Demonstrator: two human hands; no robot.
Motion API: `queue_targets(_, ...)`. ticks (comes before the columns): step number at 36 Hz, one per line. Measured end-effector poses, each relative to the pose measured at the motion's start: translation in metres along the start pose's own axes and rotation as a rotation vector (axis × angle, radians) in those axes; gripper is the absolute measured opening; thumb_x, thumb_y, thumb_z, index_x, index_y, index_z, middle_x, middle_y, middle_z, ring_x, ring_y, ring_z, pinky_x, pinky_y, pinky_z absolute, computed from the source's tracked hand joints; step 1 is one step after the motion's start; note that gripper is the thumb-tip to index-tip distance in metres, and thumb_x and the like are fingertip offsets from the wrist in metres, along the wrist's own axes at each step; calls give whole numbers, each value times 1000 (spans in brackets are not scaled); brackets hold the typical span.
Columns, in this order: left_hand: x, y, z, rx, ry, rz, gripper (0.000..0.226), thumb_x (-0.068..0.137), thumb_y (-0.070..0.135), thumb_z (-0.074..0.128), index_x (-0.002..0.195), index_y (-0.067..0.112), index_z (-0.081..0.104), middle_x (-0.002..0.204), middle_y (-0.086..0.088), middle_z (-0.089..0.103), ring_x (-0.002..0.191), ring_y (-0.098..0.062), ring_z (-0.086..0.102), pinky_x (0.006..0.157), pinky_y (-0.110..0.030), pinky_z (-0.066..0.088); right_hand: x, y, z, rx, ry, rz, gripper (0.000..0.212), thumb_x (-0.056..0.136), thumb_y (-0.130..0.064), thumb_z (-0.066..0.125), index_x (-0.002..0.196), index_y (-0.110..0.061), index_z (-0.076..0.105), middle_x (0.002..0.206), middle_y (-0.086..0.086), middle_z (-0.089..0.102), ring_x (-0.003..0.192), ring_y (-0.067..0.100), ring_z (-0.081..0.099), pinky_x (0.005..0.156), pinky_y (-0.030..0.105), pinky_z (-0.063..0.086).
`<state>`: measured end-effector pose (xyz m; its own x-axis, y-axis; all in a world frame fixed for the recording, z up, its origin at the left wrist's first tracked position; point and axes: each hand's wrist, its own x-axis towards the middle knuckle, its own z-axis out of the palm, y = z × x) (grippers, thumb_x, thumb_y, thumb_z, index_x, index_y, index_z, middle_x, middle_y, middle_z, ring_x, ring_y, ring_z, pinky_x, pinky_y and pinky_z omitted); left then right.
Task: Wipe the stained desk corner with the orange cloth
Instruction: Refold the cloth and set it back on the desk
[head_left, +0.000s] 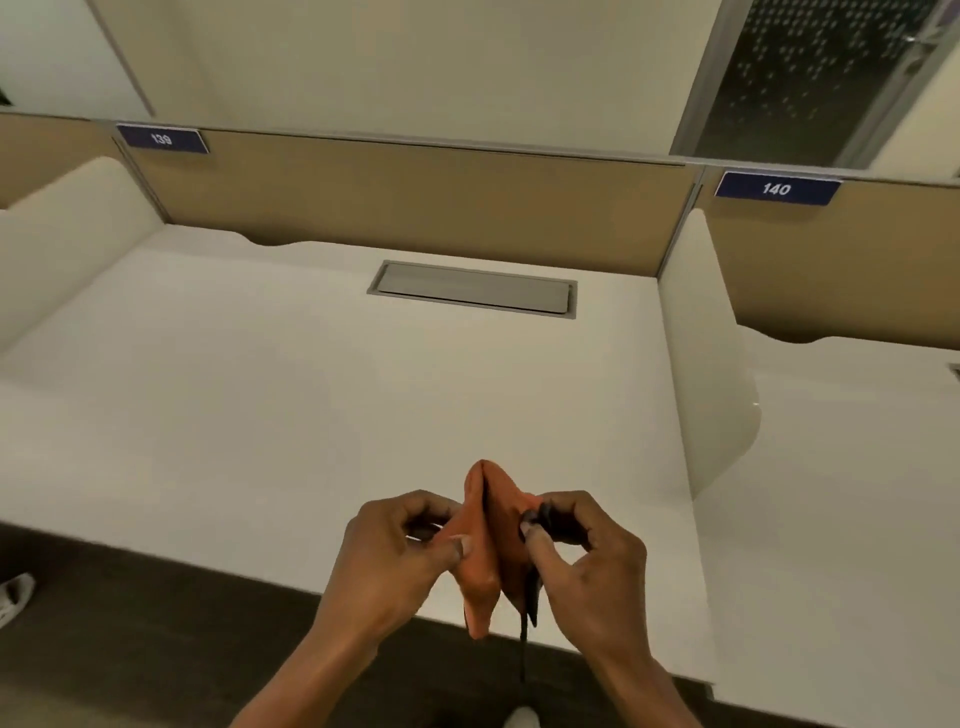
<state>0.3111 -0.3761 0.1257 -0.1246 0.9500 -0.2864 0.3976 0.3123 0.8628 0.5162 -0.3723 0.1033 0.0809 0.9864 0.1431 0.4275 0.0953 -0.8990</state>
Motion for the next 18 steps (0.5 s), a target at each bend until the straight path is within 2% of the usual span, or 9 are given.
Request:
queue_targets(3,3,5,-7,56,80,29,23,90,18,89,98,39,81,95,29,79,94,9,73,76,-14,58,24,2,-6,26,24,-25,30,89,-23,80,97,-48,65,97,-34,71,95,-6,69,76,3,51)
queue_targets(6,6,8,-18,108,156,60,28,91,12,87,96,38,80,93,32,76,93,9,72,68,-7,56,46,3,-8,30,-2,-62,38,90,-20,78,115,-43,61,97,-31,71,96,-5,70,80,5,54)
queue_targets(8,9,8,-25,122,207,74,29,92,9,85,95,37,80,91,32,76,91,9,72,67,-4,55,58,3,-5,31,-33,-86,45,92,-17,75,123,-42,54,95,-27,71,95,-4,70,80,3,51)
queue_targets(10,13,6,-34,137,255,92,29,92,8,85,95,37,80,92,34,75,93,11,70,69,-2,53,69,3,1,3,-51,-126,49,94,-14,71,123,-46,49,96,-26,69,96,-3,69,78,2,50)
queue_targets(12,18,4,-45,142,293,107,28,91,11,88,93,38,79,92,35,74,94,11,69,69,-1,51,78,2,9,-36,-61,-197,49,96,-8,66,122,-46,48,101,-23,67,97,2,69,81,10,54)
queue_targets(14,26,1,-55,137,324,117,28,89,13,91,91,39,78,90,35,74,92,11,69,68,-1,51,85,2,20,-45,-74,-264,44,95,-1,61,119,-38,53,108,-17,65,100,8,67,85,23,58)
queue_targets(18,47,-5,-77,155,373,154,29,87,11,91,89,37,78,92,36,73,93,10,68,70,0,49,97,4,46,-44,-106,-339,39,94,5,57,113,-29,59,110,-12,59,100,14,65,81,37,58)
